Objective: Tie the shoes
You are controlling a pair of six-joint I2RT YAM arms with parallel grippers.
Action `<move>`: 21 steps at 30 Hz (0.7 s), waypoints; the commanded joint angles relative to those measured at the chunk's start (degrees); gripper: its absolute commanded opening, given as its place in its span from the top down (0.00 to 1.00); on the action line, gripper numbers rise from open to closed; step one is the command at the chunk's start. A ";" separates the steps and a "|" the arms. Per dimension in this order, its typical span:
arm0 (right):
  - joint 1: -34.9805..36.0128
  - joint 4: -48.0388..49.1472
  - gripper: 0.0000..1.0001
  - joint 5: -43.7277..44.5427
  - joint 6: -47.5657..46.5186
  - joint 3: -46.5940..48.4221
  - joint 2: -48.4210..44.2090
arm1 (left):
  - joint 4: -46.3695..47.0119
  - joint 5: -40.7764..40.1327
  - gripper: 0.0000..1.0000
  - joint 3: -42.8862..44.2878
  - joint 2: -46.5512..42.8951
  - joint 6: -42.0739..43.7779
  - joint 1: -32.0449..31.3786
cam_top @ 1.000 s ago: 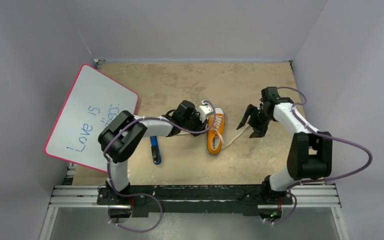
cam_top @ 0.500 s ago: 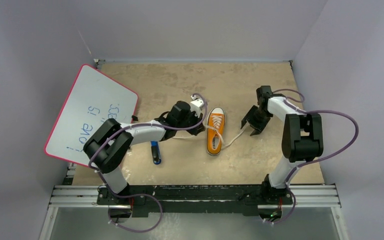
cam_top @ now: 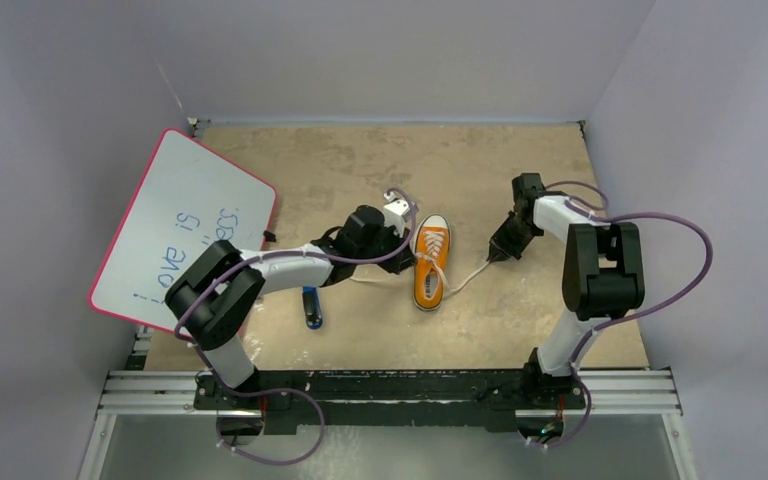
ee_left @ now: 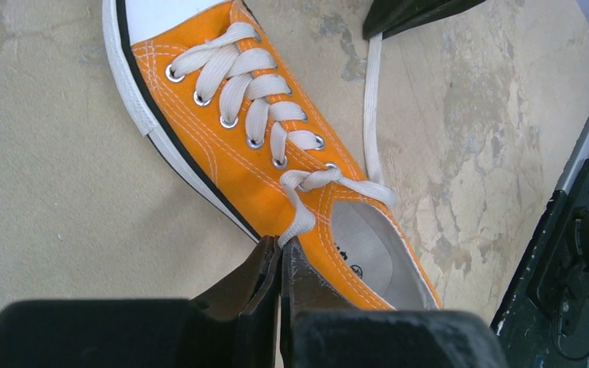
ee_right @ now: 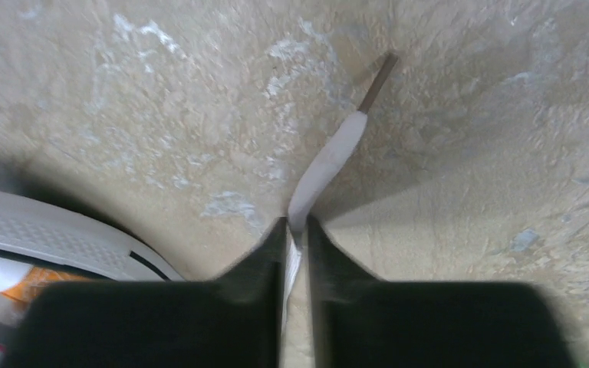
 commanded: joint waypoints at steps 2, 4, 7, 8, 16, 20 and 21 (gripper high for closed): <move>-0.05 -0.04 1.00 0.38 -0.09 0.30 -3.28 | -0.07 2.46 1.00 2.74 -2.85 5.62 -0.02; -0.13 0.25 1.00 -4.55 -2.97 2.24 -5.83 | 0.12 3.10 1.00 2.16 -3.87 8.16 0.05; -0.16 5.84 1.00 -16.21 -8.15 3.80 -11.31 | 2.60 3.72 1.00 0.49 -4.93 11.52 -0.08; -0.14 7.79 1.00 -19.44 -7.61 3.88 -12.86 | 2.92 3.58 1.00 0.42 -4.91 12.49 -0.07; 3.65 34.84 1.00 -34.91 15.19 0.27 -14.77 | 4.53 1.07 1.00 0.70 -4.20 17.14 -0.03; 7.01 32.34 1.00 -36.66 14.20 7.89 -10.47 | 11.75 0.32 1.00 -2.83 -3.86 17.24 -0.20; 7.89 32.09 1.00 -36.88 14.27 9.09 -9.84 | 12.55 0.36 1.00 -3.18 -3.49 17.98 -0.31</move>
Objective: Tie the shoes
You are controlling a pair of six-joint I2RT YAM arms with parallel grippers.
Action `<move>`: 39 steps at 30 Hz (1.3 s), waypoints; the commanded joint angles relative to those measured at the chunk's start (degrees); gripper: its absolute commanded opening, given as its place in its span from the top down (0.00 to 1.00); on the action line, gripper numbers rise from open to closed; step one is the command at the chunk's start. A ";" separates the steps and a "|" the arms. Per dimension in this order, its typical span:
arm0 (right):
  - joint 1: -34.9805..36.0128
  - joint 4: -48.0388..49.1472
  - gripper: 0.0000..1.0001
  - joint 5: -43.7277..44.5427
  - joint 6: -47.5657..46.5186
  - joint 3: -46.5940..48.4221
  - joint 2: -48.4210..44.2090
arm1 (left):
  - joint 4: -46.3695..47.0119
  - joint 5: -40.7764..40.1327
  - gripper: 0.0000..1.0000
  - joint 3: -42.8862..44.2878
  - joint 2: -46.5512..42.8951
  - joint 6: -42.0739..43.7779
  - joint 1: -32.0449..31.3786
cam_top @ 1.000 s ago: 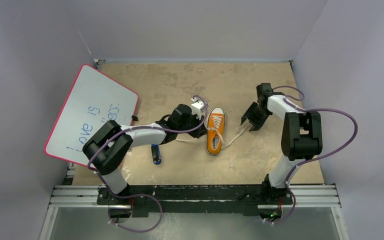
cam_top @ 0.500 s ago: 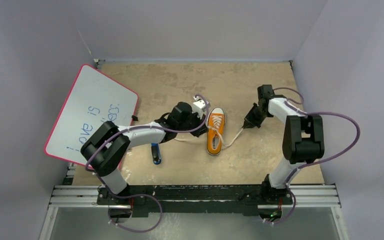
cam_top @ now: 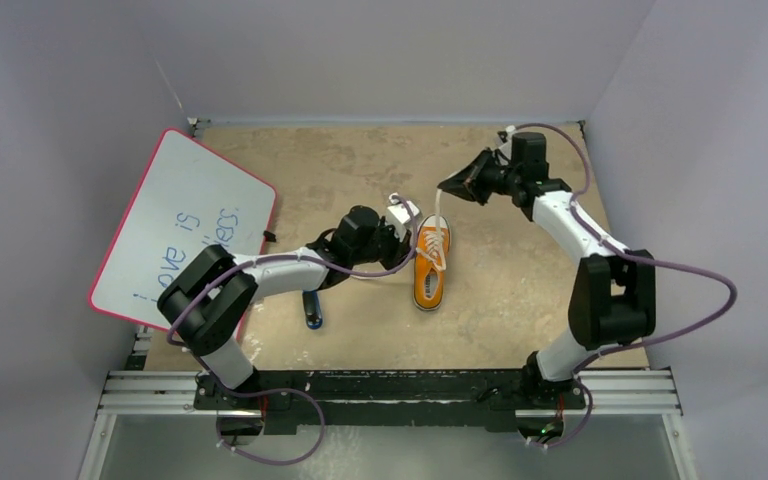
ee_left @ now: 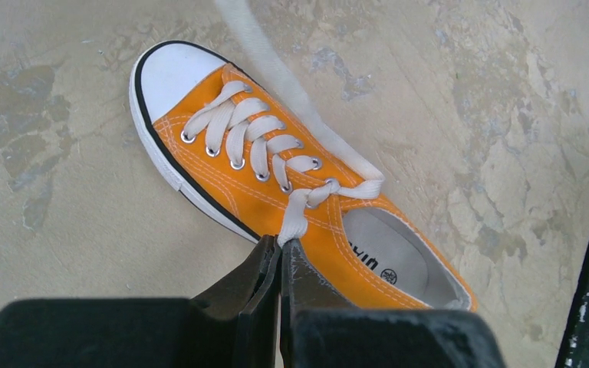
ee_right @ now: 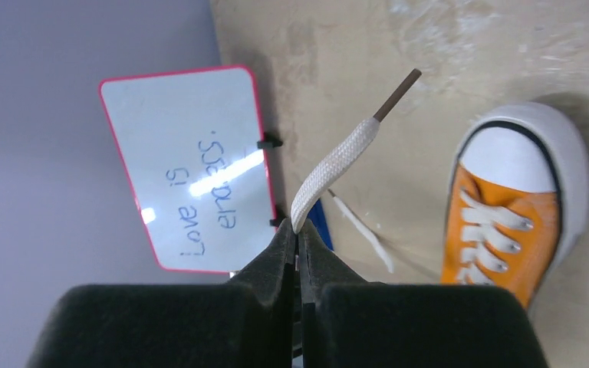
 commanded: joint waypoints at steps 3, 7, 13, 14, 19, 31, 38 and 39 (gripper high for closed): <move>6.16 5.48 1.00 -6.23 4.14 7.60 3.80 | 10.47 -0.84 1.00 -2.90 -0.66 4.15 -0.40; 9.55 -4.77 1.00 -9.75 -2.15 13.96 10.58 | 16.86 0.19 1.00 -5.51 -0.20 6.41 -1.30; 14.43 -26.48 1.00 -13.50 -16.90 23.95 21.77 | 20.07 2.38 1.00 -5.23 1.64 9.53 -2.27; 15.08 -25.57 1.00 -15.17 -17.16 23.82 22.44 | 20.80 3.07 1.00 -5.33 2.07 9.89 -2.31; 17.98 -34.14 1.00 -19.49 -22.15 28.00 29.03 | 21.11 4.74 1.00 -6.33 2.36 13.06 -2.43; 24.56 -45.50 0.86 -19.77 -32.15 26.70 31.86 | 23.66 8.33 1.00 -9.18 2.45 14.24 -2.62; 23.78 -44.52 0.45 -18.76 -29.94 29.14 28.50 | 23.06 7.00 1.00 -9.77 1.56 13.70 -2.64; 23.45 -43.55 0.42 -18.47 -29.17 28.94 27.65 | 23.03 6.92 1.00 -9.71 1.45 13.36 -2.69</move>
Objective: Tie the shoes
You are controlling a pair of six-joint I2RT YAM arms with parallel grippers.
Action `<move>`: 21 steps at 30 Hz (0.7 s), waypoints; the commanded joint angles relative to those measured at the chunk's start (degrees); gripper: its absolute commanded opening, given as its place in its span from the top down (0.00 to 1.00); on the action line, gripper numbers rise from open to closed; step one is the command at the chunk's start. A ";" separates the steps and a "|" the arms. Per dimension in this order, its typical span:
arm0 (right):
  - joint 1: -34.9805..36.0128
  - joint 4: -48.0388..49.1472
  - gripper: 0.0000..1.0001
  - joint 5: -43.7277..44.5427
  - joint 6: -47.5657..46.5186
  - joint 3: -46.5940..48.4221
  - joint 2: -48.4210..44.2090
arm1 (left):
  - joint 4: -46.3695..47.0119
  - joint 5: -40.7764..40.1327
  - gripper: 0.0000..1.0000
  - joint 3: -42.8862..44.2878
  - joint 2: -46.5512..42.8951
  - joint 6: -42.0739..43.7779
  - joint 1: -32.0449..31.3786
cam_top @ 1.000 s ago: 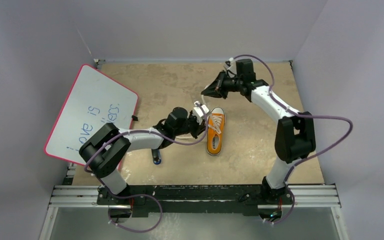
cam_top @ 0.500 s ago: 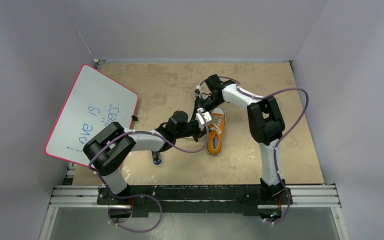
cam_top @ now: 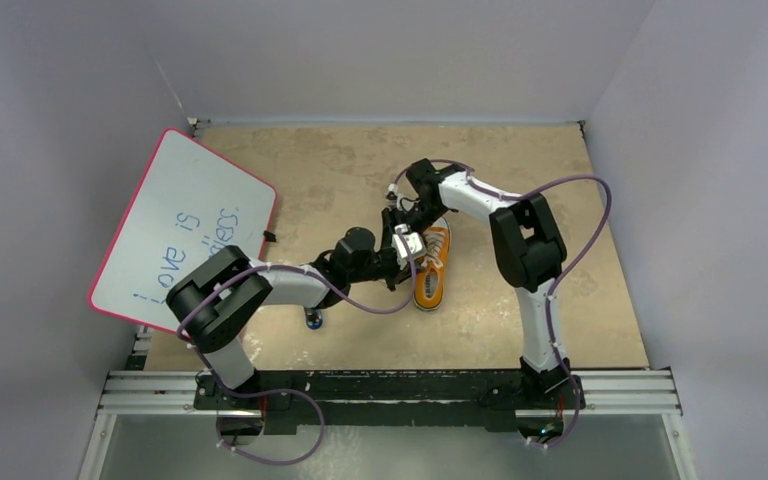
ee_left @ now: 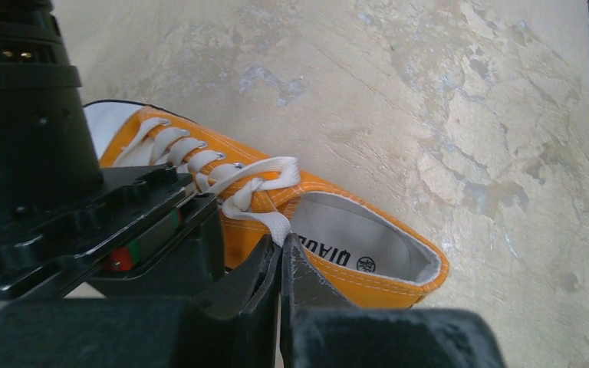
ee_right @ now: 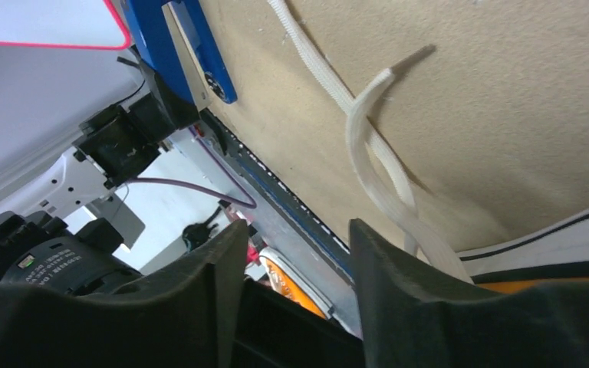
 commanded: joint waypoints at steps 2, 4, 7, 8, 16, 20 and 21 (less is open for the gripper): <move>-0.39 -0.99 0.39 -4.26 3.49 1.56 -7.91 | 3.33 -0.51 1.00 0.28 -1.07 -0.79 0.37; -2.42 0.16 0.38 -3.47 4.01 0.44 -10.32 | 2.96 -0.57 1.00 0.61 -1.08 -2.68 0.38; -6.61 1.66 0.35 0.07 4.97 -2.29 -15.91 | 1.38 -1.35 1.00 1.53 -0.70 -6.64 0.52; -8.23 2.02 0.34 1.44 5.06 -3.32 -18.01 | 0.66 -1.59 1.00 1.89 -0.59 -7.81 0.50; -19.16 5.76 0.28 13.03 1.10 -17.84 -33.21 | -2.09 -3.54 1.00 6.09 0.87 -20.68 0.63; -19.35 8.51 0.27 20.62 -4.12 -23.93 -41.15 | -6.89 -0.39 1.00 9.60 2.52 -23.20 0.81; -19.39 10.22 0.27 22.41 -5.60 -25.40 -43.48 | -7.63 0.28 1.00 10.04 2.67 -23.74 1.00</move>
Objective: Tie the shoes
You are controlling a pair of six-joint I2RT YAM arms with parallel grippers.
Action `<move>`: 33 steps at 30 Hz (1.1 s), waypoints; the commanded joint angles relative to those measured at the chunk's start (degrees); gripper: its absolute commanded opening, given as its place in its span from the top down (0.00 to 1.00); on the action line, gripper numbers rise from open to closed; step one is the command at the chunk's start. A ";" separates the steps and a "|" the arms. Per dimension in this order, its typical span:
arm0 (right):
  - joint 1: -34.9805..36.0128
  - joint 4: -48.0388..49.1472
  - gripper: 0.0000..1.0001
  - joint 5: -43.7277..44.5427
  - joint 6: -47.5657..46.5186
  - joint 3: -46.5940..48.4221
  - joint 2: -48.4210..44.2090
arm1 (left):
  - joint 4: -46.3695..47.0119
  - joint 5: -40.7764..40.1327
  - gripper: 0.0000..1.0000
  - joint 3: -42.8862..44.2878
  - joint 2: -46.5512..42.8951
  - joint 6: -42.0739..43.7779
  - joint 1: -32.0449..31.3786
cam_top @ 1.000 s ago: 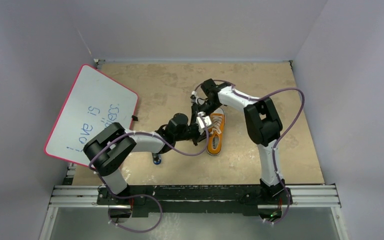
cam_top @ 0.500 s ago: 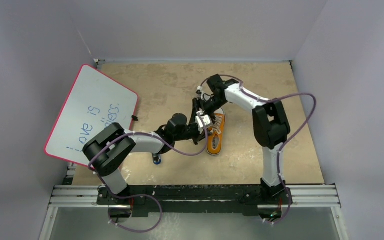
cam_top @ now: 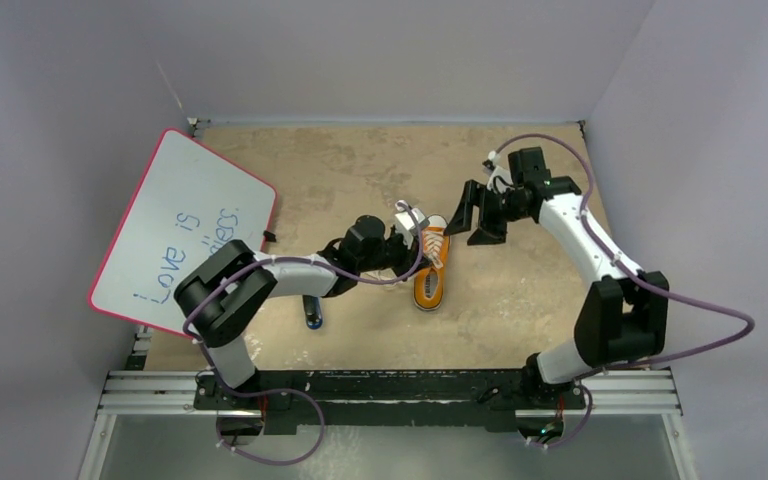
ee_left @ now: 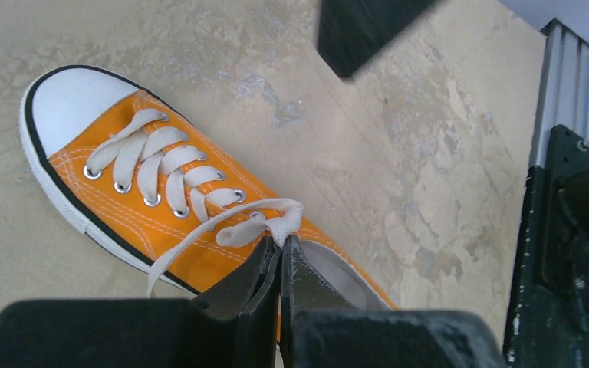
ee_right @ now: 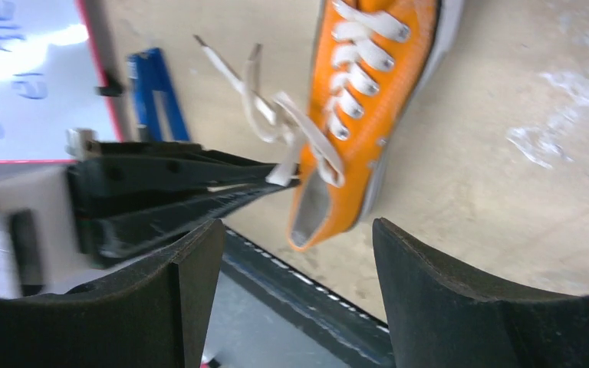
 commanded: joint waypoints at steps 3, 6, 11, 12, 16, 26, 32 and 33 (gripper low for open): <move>1.00 7.72 0.26 12.14 -9.35 -7.87 -12.98 | -4.98 4.18 1.00 5.08 0.65 -6.00 1.62; 0.98 8.80 0.26 13.95 -9.57 -10.06 -15.81 | -9.03 2.85 1.00 6.23 0.17 -5.32 2.20; 8.83 15.56 0.25 13.35 -13.67 -14.16 -21.36 | -12.67 2.78 1.00 7.31 0.24 -3.87 2.62; 11.57 16.70 0.25 14.47 -15.01 -14.75 -22.18 | -13.83 2.62 1.00 7.84 0.65 -3.56 2.95; 18.41 21.89 0.26 13.03 -21.52 -17.39 -25.70 | -11.74 4.73 1.00 7.46 1.30 -4.27 4.83; 29.73 29.41 0.01 0.63 -50.13 -28.51 -39.45 | -17.48 8.71 1.00 14.65 8.53 -5.93 6.37; 42.44 29.19 0.01 11.52 -60.05 -26.15 -27.33 | -19.52 10.36 1.00 17.32 11.06 -5.44 6.86; 43.50 31.68 0.03 13.07 -60.95 -25.97 -25.17 | -20.13 10.51 1.00 17.72 11.27 -5.02 6.90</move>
